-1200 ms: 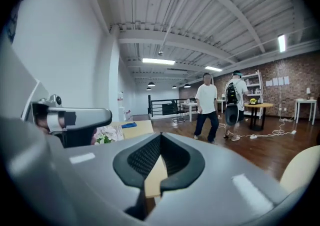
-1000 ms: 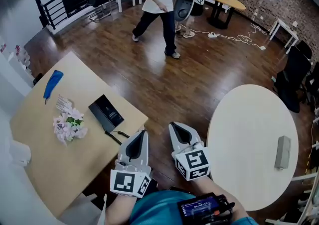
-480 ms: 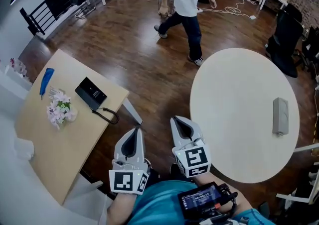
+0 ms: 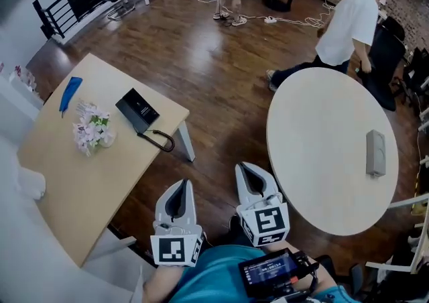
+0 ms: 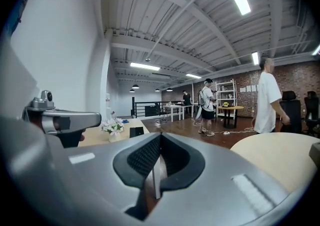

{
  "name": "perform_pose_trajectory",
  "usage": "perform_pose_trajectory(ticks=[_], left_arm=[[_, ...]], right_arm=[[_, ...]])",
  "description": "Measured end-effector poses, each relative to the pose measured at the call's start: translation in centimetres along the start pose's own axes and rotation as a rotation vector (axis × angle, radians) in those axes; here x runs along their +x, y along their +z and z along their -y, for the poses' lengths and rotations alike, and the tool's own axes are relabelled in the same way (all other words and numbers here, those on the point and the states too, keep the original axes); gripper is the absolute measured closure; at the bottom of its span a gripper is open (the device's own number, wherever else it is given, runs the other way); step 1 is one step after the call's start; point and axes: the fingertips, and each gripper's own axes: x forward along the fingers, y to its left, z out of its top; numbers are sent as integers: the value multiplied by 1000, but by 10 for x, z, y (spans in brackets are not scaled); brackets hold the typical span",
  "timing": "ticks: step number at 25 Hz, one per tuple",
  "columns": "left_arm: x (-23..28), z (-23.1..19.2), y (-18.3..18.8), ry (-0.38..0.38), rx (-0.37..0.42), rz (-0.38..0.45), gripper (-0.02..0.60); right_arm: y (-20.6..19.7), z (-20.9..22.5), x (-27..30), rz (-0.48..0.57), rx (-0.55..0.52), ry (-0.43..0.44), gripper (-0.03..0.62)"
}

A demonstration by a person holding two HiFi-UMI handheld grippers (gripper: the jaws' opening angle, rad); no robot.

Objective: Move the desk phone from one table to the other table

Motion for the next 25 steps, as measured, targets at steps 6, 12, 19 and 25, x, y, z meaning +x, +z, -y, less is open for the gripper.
perform_pose_trajectory(ticks=[6,12,19,25], left_arm=[[-37,-21,-12,19,-11,-6,568],[-53,-20,-22,21,6,-2,568],[-55,-19,-40,45,-2,-40,568],[-51,-16,-38,53,2,-27,568]], right_arm=[[-6,-44,-23,21,-38,-23,603],[-14,-50,-43,46,-22,-54,603],[-32,-47,-57,-3,-1,-52,605],[-30,-44,-57,3,-7,-50,605]])
